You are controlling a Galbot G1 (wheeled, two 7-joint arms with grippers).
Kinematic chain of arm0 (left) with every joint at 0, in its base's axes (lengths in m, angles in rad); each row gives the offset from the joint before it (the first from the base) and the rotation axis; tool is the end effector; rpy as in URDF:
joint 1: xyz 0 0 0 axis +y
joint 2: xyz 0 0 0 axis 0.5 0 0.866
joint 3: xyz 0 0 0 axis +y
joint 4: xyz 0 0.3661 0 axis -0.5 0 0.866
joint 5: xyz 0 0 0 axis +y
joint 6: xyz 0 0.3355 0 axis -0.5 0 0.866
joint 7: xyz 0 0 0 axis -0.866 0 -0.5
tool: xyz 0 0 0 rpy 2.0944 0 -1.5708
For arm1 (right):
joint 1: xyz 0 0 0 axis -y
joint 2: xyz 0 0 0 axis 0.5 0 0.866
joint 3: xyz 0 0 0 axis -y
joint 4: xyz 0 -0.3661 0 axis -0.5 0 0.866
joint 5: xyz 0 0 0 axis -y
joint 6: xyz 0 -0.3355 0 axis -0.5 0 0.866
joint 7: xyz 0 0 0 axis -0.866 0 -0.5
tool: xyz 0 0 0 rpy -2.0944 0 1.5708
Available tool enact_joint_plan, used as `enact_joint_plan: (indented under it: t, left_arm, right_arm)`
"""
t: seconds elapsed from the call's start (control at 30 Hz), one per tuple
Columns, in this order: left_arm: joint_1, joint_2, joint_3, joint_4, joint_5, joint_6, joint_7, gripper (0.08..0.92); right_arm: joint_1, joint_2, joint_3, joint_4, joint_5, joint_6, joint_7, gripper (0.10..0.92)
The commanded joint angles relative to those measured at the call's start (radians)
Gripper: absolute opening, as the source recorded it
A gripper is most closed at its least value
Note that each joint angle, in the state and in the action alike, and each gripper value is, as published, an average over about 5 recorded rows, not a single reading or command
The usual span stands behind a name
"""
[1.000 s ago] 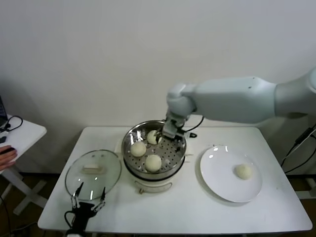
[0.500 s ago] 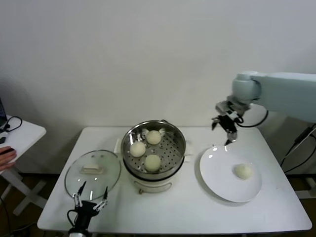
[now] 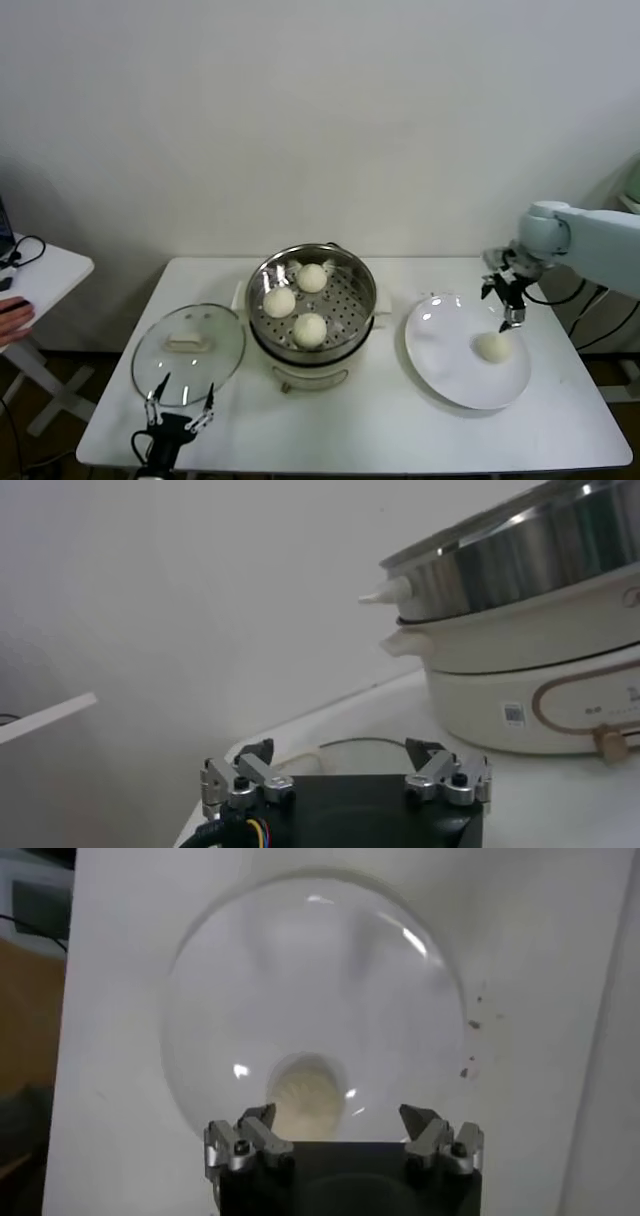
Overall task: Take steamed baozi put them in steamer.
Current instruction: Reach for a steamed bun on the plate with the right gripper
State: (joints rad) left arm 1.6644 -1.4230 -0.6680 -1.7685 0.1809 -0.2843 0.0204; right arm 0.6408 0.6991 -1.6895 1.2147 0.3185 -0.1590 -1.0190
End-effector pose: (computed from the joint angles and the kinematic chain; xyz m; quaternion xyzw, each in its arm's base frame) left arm 0.0977 0.0910 -0.4249 -0.0177 -0.9804 -0.1838 0.0680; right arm 0.5222 -0.2077 -0.1282 0.4931 -0.4825 0.5518 0.4686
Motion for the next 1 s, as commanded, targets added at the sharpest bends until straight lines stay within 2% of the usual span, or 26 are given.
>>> enact_joint_plan:
  t: [0.03,1.0]
  left_arm:
    - [0.004,-0.001,-0.004,0.001,0.005,0.001,0.0,0.823]
    - [0.001,-0.002,-0.003,-0.002,0.014,0.01,-0.001,0.823]
  right_arm:
    - [-0.215,-0.035,0.151,-0.083,-0.126,-0.021,0.012,0.823]
    - [-0.355,-0.017,0.287,-0.119,-0.173,-0.032,0.063,0.81]
